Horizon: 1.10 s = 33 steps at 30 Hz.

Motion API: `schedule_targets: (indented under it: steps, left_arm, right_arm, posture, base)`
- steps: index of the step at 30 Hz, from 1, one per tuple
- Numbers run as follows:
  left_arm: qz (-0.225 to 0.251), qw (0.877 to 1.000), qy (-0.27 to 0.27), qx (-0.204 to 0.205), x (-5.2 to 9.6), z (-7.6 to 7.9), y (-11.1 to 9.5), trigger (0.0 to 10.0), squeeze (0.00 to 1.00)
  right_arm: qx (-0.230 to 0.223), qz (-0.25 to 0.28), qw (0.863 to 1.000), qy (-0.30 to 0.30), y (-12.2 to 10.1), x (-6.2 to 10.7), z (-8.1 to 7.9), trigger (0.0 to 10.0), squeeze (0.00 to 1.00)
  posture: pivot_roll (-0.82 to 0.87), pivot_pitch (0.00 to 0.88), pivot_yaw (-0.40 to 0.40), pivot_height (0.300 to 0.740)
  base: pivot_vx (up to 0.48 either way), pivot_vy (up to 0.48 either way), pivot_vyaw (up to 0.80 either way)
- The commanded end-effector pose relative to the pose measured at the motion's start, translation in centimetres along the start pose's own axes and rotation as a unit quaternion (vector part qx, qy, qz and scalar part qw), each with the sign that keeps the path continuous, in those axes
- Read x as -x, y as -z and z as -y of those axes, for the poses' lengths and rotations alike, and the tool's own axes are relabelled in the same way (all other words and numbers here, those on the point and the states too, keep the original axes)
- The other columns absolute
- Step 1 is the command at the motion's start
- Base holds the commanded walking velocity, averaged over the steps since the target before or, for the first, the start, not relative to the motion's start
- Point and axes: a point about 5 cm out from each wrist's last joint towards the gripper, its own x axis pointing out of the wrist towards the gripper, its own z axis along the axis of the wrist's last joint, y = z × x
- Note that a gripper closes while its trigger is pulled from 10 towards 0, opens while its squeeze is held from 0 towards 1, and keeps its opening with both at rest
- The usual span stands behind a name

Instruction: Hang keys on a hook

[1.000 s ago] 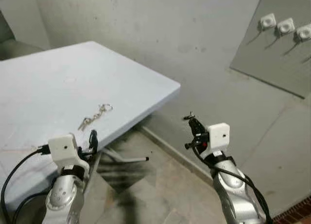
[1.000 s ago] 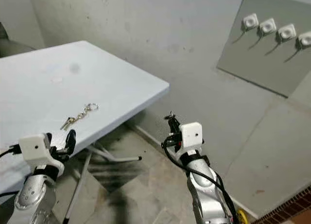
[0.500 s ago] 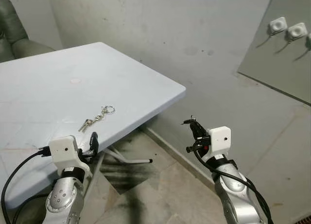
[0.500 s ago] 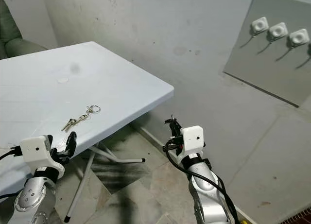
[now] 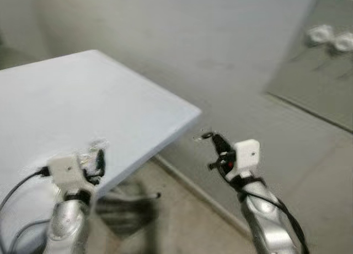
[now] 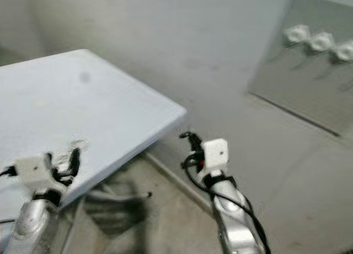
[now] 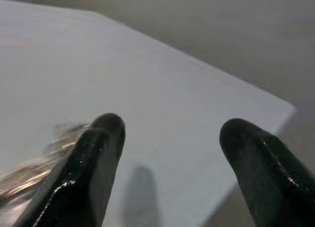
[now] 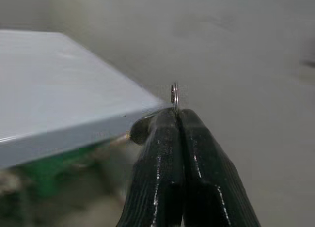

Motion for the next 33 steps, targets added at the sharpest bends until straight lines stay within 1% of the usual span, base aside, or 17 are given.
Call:
schedule_targets:
  steps: [1,14,23,25,33]
  left_arm:
    - [0.010,1.000,-0.015,-0.017,0.03,-0.95,-0.60,10.0,0.00]
    - [0.008,1.000,-0.014,-0.020,0.15,-0.89,-0.55,10.0,0.00]
    - [0.010,1.000,-0.011,-0.018,0.21,-0.77,-0.55,10.0,0.00]
    - [0.017,1.000,-0.013,-0.008,0.35,-0.72,-0.65,10.0,0.00]
    - [0.024,1.000,-0.013,-0.011,0.59,-0.55,-0.75,10.0,0.00]
  right_arm:
    - [-0.007,0.016,1.000,-0.014,-0.75,-0.53,-1.01,10.0,0.00]
    - [-0.008,0.014,1.000,-0.017,-0.76,-0.59,-1.11,10.0,0.00]
    - [-0.006,0.016,1.000,-0.022,-0.68,-0.63,-1.45,10.0,0.00]
    - [-0.017,0.029,0.999,-0.030,-0.85,-0.51,-1.65,10.0,0.00]
    - [-0.014,0.024,0.999,-0.046,-0.60,-0.27,-1.96,10.0,0.00]
  posture:
    - [-0.02,0.000,-0.064,0.740]
    - [-0.02,0.000,-0.066,0.740]
    - [-0.02,0.000,-0.064,0.740]
    - [-0.01,0.000,-0.063,0.740]
    - [-0.01,0.000,-0.065,0.740]
  base:
    - [0.480,0.000,-0.68]
    - [0.457,0.000,-0.67]
    - [0.449,0.000,-0.65]
    - [0.000,0.000,0.00]
    - [0.000,0.000,0.00]
